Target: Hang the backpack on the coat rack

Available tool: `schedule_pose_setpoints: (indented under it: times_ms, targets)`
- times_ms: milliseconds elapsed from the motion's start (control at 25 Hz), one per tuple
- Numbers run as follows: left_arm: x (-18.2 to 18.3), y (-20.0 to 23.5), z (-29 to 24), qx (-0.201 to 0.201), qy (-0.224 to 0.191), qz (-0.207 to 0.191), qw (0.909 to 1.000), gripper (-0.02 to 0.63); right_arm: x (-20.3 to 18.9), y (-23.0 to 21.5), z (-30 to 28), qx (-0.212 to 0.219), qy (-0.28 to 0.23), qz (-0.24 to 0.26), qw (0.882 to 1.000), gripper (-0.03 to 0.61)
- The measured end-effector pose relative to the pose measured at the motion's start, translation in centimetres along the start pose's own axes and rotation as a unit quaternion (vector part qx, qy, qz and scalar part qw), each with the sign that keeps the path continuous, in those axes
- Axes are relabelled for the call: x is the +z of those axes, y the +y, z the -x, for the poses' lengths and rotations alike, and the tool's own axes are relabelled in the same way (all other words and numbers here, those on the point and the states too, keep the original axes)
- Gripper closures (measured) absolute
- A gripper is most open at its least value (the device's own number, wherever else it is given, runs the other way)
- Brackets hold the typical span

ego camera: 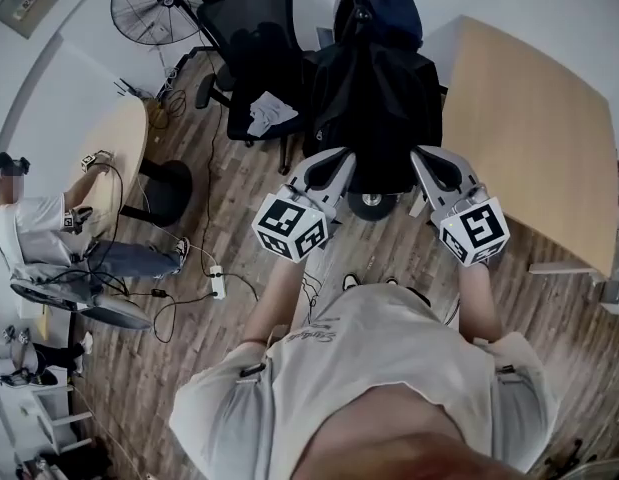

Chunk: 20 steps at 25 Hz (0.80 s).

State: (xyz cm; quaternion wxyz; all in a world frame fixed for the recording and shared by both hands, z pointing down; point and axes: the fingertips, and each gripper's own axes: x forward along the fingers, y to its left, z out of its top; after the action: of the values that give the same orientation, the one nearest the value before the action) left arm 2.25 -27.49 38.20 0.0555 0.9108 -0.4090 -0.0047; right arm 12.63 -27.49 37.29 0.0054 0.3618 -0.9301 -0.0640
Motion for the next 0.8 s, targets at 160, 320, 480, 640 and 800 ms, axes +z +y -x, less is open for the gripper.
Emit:
schedule_pose_setpoints:
  times_ms: [160, 320, 480, 640, 800]
  targets:
    - [0.0, 0.4, 0.1, -0.007, 0.002, 0.000, 1.0000, 0.586, -0.3, 0.3, -0.6, -0.005, 0.002, -0.002, 1.000, 0.583]
    - [0.4, 0.6, 0.2, -0.010, -0.004, -0.011, 0.9999, 0.586, 0.0, 1.0, -1.3, 0.006, 0.008, 0.009, 1.000, 0.583]
    - [0.5, 0.6, 0.0, -0.017, -0.009, -0.010, 0.9998, 0.586, 0.0, 0.6, -1.7, 0.001, 0.011, 0.014, 1.000, 0.583]
    - [0.3, 0.5, -0.3, -0.023, -0.006, -0.011, 0.9997, 0.586, 0.1, 0.2, -2.0, -0.004, 0.009, 0.012, 1.000, 0.583]
    - [0.4, 0.7, -0.3, -0.025, -0.006, -0.010, 0.9996, 0.586, 0.1, -0.5, -1.9, -0.014, 0.010, 0.009, 1.000, 0.583]
